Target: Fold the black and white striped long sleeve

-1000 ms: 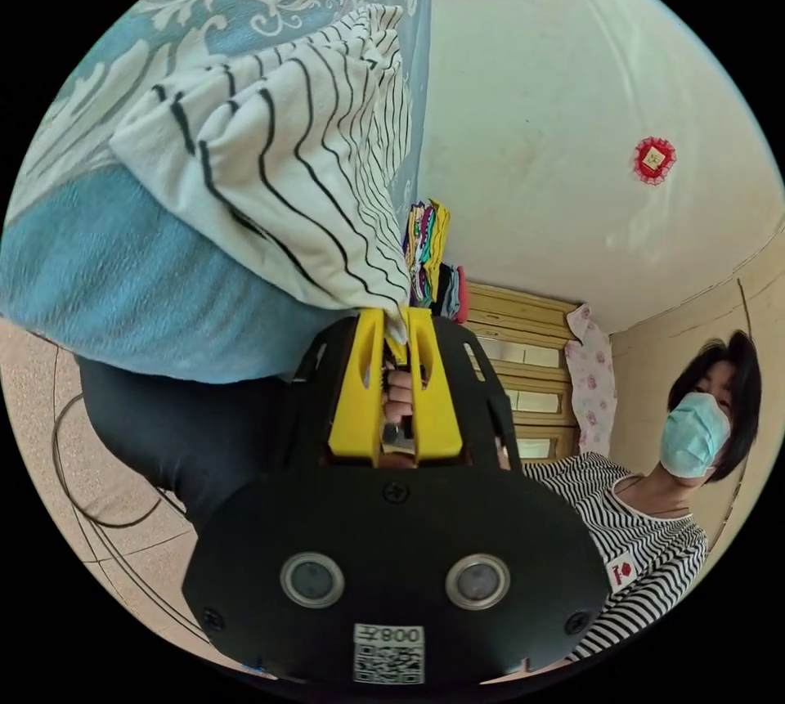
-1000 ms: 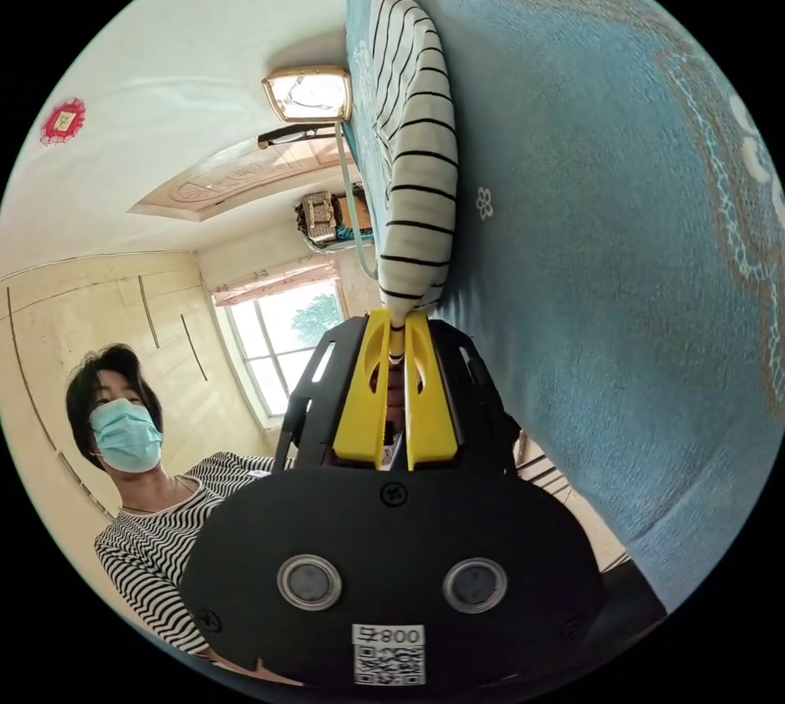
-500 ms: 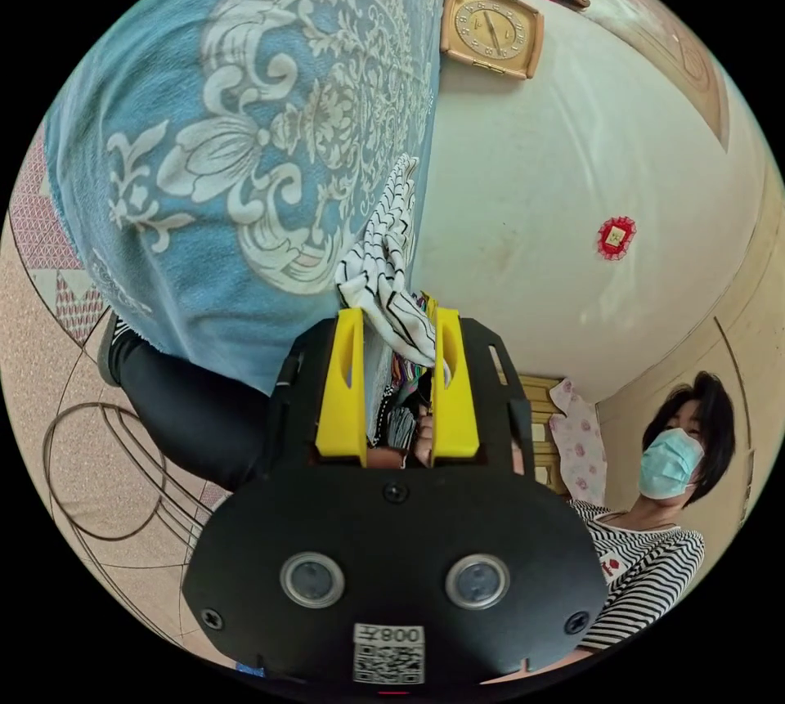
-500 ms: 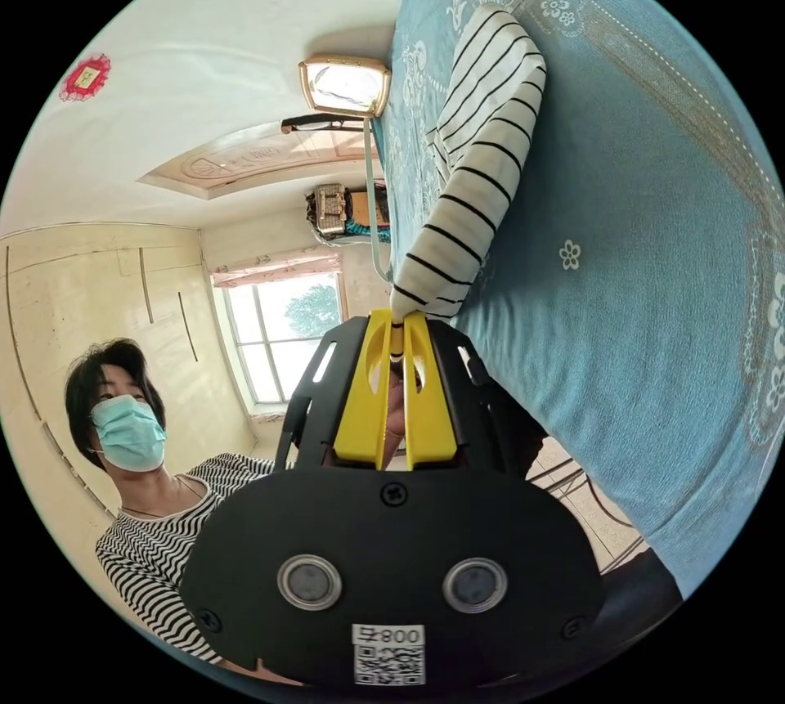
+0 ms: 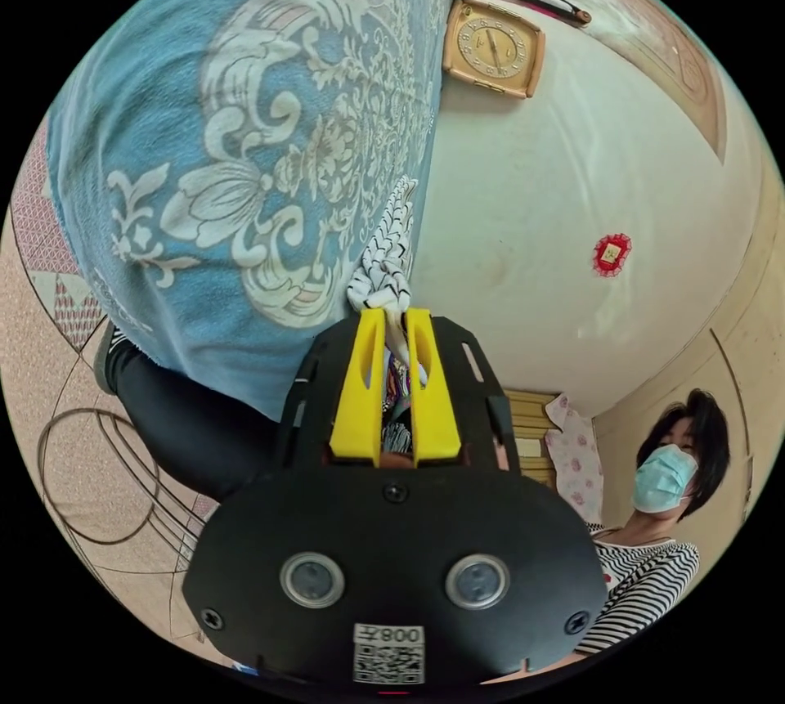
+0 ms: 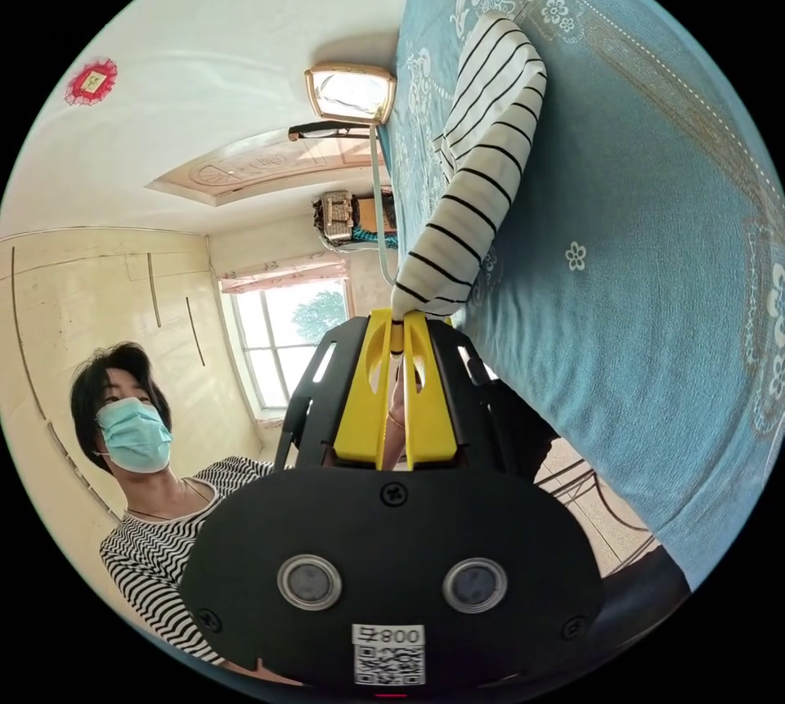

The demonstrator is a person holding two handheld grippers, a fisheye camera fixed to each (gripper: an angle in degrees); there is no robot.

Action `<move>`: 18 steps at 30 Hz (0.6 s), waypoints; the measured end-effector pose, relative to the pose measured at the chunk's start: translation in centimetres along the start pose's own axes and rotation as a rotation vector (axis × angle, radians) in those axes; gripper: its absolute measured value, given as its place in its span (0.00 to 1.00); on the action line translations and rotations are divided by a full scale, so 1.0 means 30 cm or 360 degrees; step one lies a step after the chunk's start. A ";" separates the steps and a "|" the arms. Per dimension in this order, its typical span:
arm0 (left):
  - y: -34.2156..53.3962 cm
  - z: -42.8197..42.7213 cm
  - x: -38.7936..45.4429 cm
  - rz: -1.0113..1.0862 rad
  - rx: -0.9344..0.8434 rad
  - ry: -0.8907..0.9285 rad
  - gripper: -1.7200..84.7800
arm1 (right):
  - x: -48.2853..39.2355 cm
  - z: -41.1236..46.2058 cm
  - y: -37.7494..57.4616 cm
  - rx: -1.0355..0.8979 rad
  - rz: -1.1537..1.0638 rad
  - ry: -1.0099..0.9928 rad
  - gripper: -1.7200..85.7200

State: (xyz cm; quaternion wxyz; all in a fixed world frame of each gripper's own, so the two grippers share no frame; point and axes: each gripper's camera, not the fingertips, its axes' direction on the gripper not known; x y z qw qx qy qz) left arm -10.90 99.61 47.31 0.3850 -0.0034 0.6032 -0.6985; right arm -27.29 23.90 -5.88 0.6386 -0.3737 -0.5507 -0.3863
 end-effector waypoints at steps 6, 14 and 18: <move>0.046 0.039 0.063 0.0061 -0.0038 -0.0065 0.05 | -0.099 0.041 0.003 0.0025 0.0018 0.0003 0.04; 0.162 0.153 0.199 0.0255 -0.0181 -0.0123 0.05 | -0.302 0.018 0.077 0.0096 0.0016 0.0111 0.04; 0.219 0.211 0.253 0.0331 -0.0244 -0.0126 0.05 | -0.424 0.002 0.124 0.0116 -0.0016 0.0166 0.04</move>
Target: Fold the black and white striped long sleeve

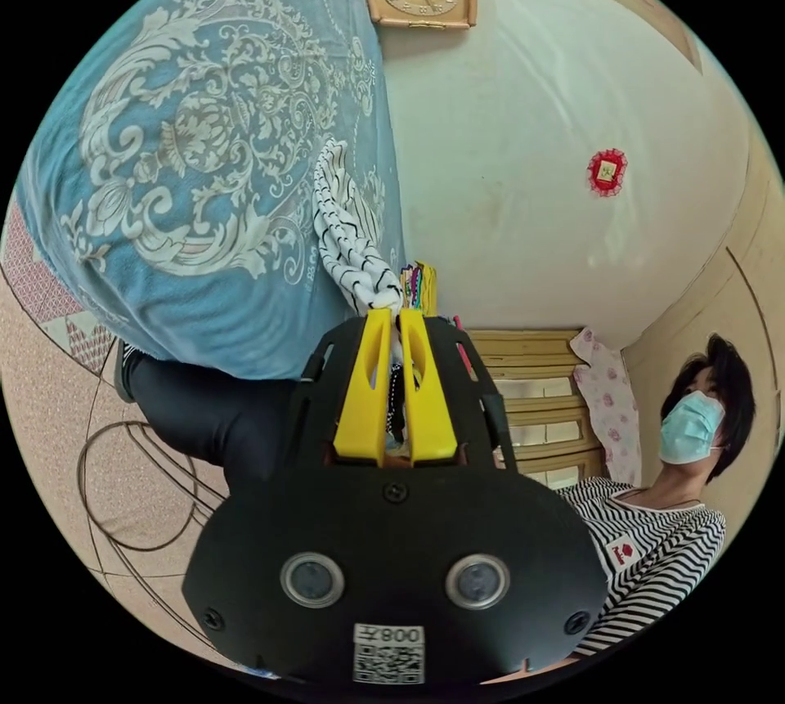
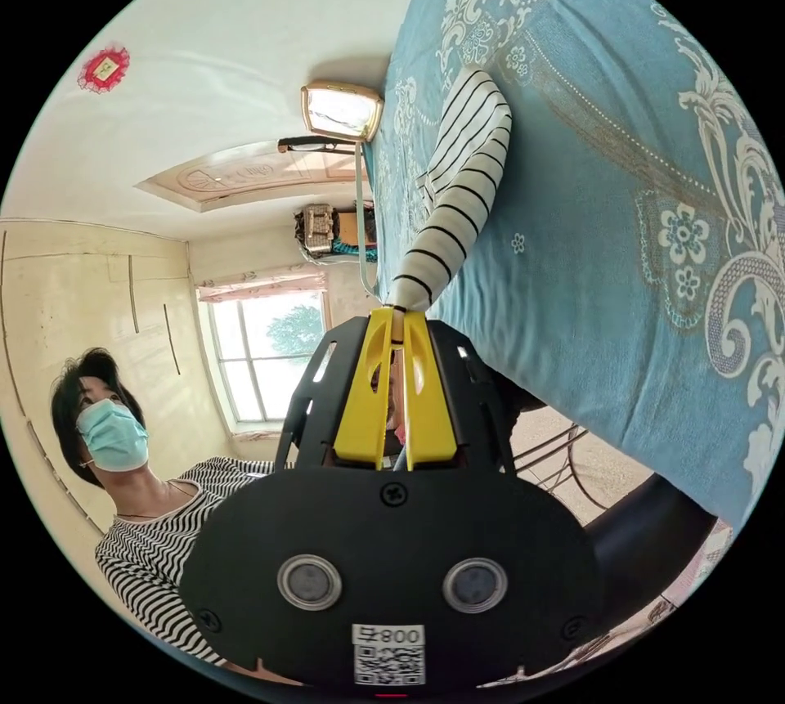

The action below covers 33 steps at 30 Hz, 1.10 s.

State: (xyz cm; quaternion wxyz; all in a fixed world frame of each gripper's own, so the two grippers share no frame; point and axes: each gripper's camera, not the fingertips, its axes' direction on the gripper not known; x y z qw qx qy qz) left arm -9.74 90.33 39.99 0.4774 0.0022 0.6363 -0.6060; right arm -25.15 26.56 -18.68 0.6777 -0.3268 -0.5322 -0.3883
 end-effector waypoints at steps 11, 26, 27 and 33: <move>0.134 0.218 0.181 0.0182 -0.0119 0.0076 0.05 | -0.432 -0.077 0.180 0.0048 -0.0142 0.0077 0.04; 0.267 0.705 0.393 0.0435 -0.0330 0.0221 0.05 | -1.003 -0.322 0.411 0.0214 -0.0314 0.0033 0.04; 0.272 0.732 0.403 0.0448 -0.0341 0.0230 0.05 | -1.029 -0.338 0.418 0.0222 -0.0324 0.0029 0.04; 0.310 1.042 0.482 0.0531 -0.0483 0.0327 0.05 | -1.262 -0.524 0.485 0.0330 -0.0416 -0.0019 0.04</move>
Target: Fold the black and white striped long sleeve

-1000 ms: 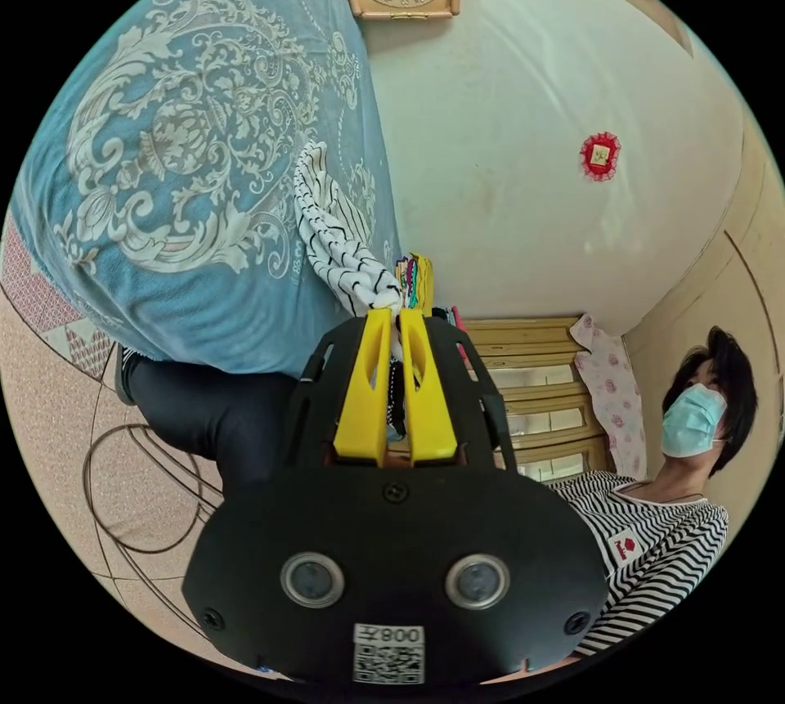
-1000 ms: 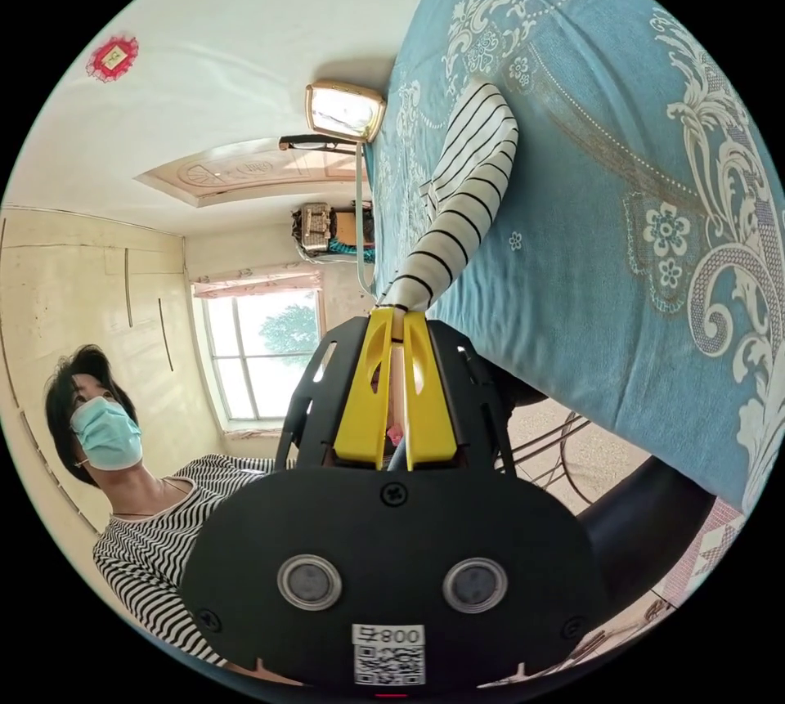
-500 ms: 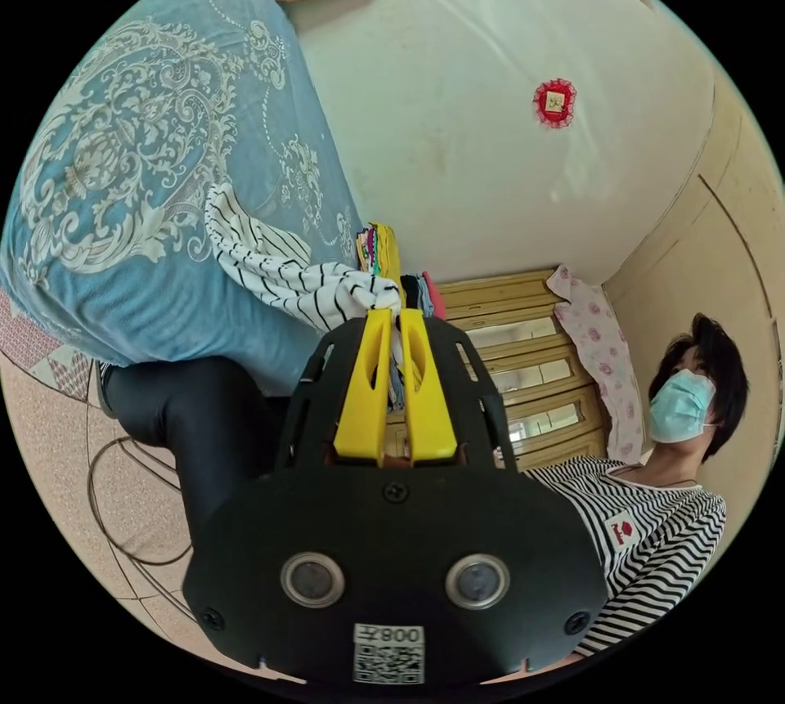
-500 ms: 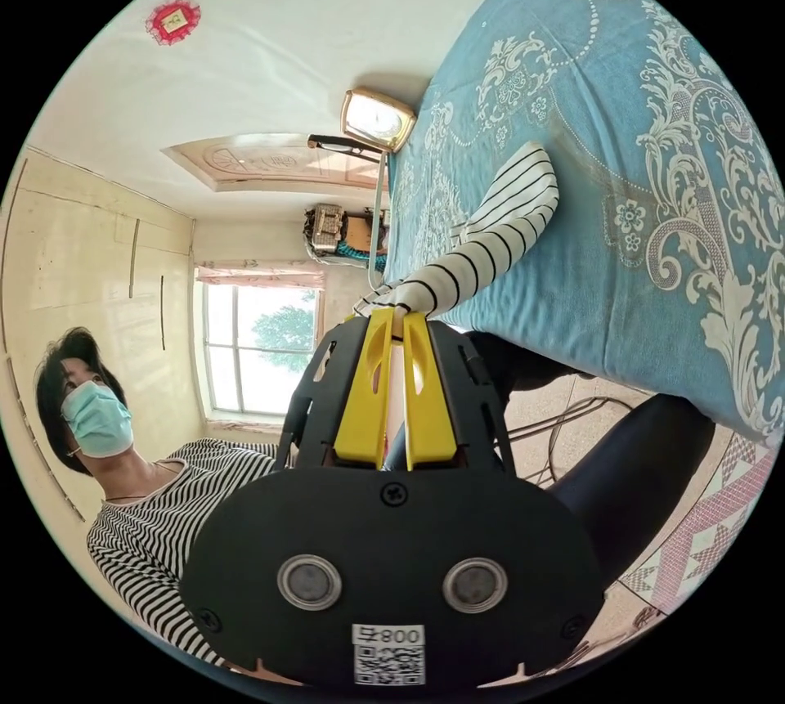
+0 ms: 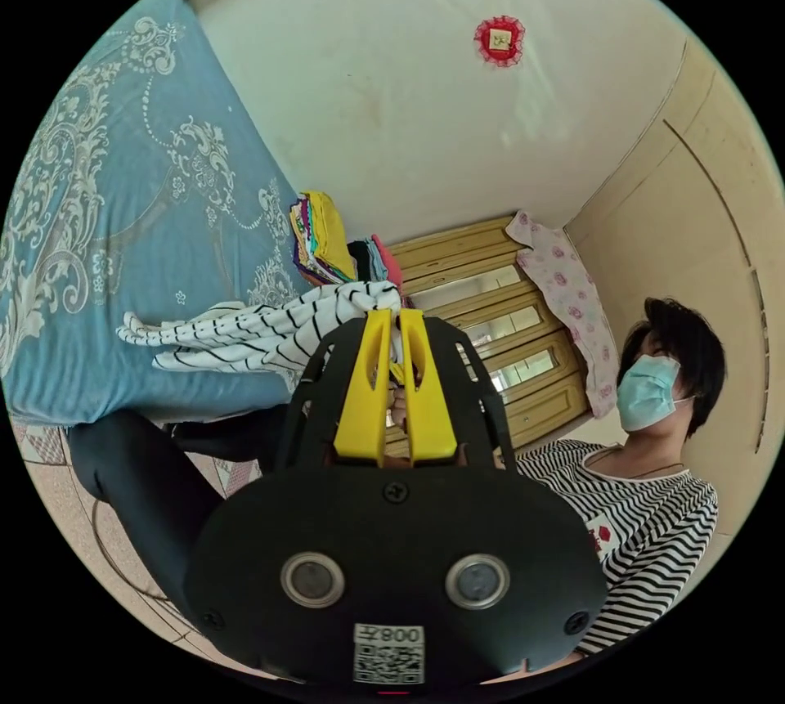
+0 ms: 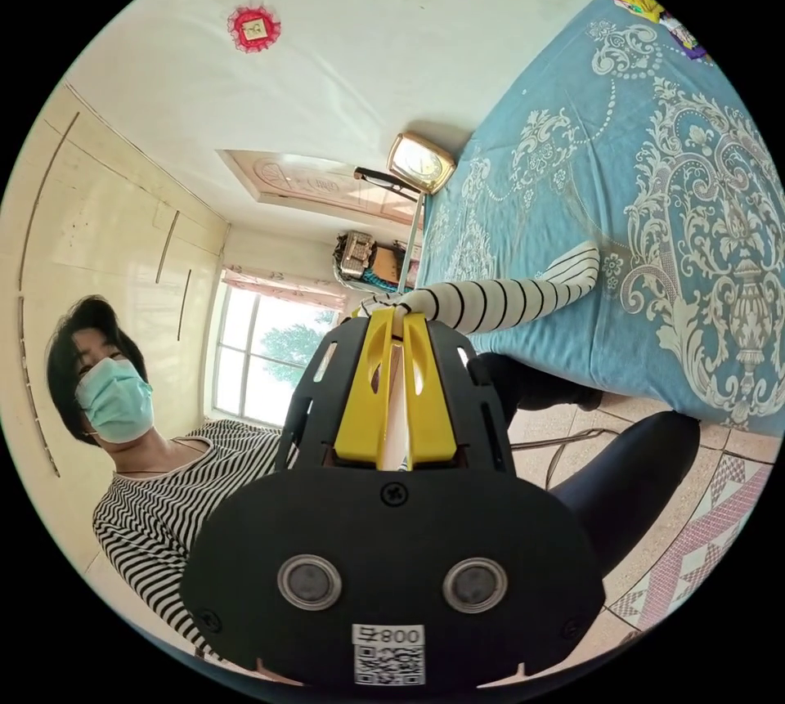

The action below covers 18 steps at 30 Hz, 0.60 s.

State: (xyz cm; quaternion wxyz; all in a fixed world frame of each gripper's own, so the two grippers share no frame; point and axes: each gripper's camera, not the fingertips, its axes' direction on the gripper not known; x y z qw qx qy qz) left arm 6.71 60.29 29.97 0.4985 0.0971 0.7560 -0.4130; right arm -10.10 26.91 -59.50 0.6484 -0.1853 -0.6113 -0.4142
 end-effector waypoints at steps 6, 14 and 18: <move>-0.167 0.443 -0.038 0.0091 -0.0218 -0.0061 0.05 | -0.115 -0.248 -0.133 0.0137 0.0008 0.0052 0.04; -0.441 1.260 -0.007 0.0334 -0.0394 0.0025 0.05 | -0.391 -0.845 -0.608 0.0361 -0.0139 0.0227 0.04; -0.470 1.624 0.014 0.0469 -0.0499 0.0104 0.05 | -0.610 -1.154 -0.748 0.0488 -0.0255 0.0410 0.04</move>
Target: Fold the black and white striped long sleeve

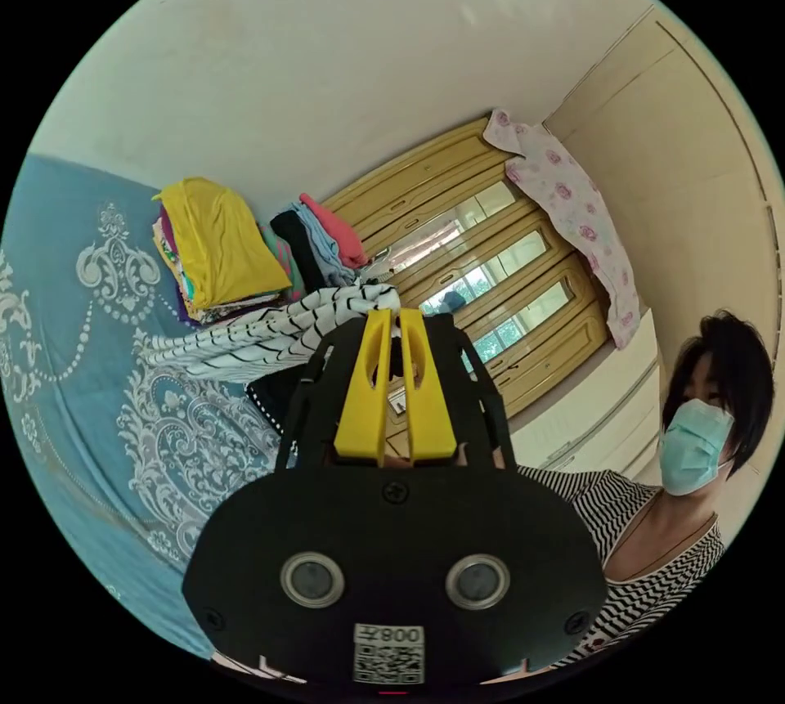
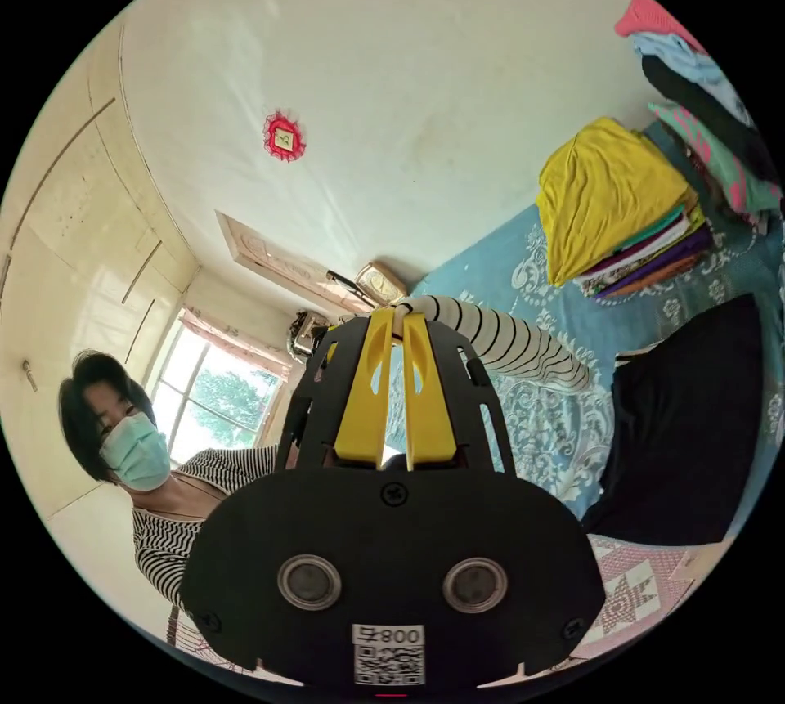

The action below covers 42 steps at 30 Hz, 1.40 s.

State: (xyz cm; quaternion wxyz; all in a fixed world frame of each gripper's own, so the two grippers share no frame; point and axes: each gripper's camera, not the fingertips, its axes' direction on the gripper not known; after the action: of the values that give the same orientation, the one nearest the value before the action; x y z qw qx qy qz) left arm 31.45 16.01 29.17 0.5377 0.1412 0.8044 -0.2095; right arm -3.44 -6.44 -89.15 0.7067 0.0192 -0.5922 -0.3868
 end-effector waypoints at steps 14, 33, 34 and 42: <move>0.354 1.244 -0.619 -0.0596 -0.0858 -0.0141 0.05 | 0.640 -0.475 0.050 -0.0225 0.0842 0.1025 0.04; 0.511 1.885 -0.827 -0.0364 -0.1290 -0.0310 0.05 | 0.833 -0.496 0.027 -0.0363 0.0853 0.1422 0.04; 0.524 1.911 -0.847 -0.0380 -0.1307 -0.0305 0.05 | 0.860 -0.497 0.033 -0.0343 0.0873 0.1425 0.04; 0.585 1.981 -0.920 -0.0385 -0.1293 -0.0213 0.05 | 0.948 -0.562 0.084 -0.0175 0.0909 0.1312 0.06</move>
State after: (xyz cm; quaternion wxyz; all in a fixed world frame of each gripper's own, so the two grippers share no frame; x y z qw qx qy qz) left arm 97.81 2.21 31.59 0.5721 -0.1915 0.7957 0.0541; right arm 12.22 -28.14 -69.57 0.9594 -0.0297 -0.2242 -0.1687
